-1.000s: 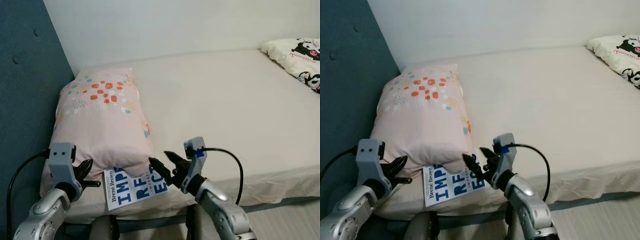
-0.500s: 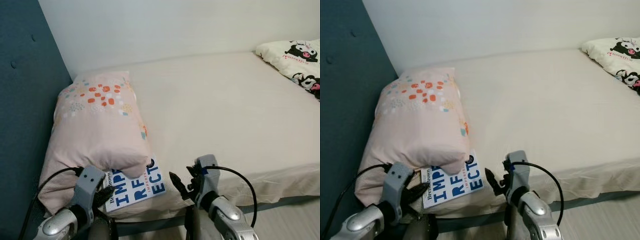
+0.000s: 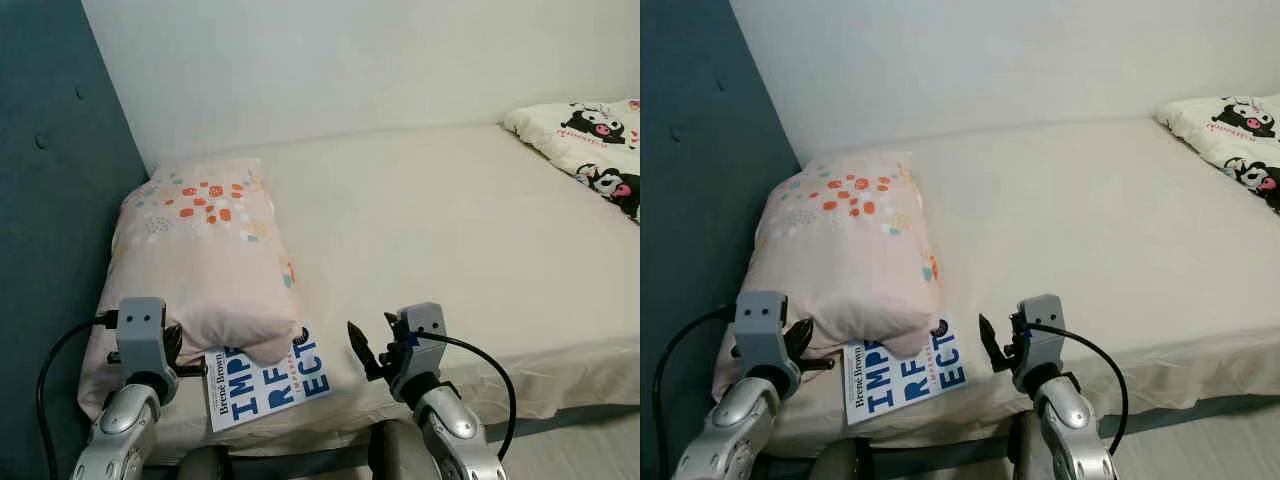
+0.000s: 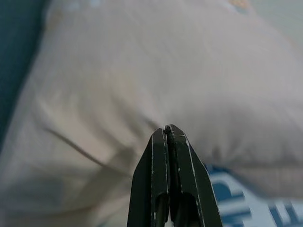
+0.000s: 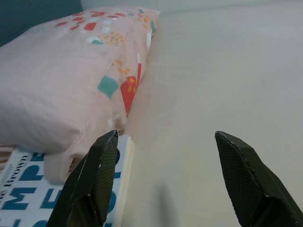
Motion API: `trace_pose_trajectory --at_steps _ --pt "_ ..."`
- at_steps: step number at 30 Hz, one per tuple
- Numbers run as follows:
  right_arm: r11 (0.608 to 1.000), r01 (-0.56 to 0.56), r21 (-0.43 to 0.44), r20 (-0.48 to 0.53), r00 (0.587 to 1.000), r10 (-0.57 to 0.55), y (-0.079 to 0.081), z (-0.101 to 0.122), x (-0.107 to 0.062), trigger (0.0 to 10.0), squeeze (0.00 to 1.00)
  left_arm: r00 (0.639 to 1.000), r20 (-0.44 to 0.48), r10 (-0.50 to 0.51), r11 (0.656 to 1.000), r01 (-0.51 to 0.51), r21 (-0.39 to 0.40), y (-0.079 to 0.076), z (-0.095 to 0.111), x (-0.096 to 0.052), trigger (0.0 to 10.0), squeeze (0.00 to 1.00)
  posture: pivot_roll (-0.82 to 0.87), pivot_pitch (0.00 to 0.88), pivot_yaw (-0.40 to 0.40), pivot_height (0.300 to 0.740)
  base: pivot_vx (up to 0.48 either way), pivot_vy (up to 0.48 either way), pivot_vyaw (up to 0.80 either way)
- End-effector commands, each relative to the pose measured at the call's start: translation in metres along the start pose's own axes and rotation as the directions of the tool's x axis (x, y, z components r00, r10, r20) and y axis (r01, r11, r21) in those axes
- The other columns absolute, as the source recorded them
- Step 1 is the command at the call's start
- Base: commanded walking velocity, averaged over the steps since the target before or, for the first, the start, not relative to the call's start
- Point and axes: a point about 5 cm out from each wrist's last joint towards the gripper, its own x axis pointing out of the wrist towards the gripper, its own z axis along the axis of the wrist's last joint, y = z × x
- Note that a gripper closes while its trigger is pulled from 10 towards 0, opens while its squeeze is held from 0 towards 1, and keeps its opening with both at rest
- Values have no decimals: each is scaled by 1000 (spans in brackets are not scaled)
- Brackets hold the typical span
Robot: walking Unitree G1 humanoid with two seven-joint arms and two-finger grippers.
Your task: Clean up the room
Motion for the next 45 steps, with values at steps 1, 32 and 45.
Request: trace_pose_trajectory --at_steps 1,32,45 --pt "1000 16 -16 8 1000 -16 -2 -1 1 10000 0 999 7 32 999 -32 0 2 -2 1 10000 0 -24 37 -12 587 0 0 0" --pt "998 38 -50 37 999 -36 -19 -7 0 10000 0 997 78 -7 997 1 72 -21 -3 14 10000 0 -33 44 -15 661 0 0 0" --pt "998 30 -52 48 998 -27 -21 -6 0 10000 0 998 68 4 1000 -5 14 -19 -6 13 10000 0 -37 48 -16 721 0 0 0"
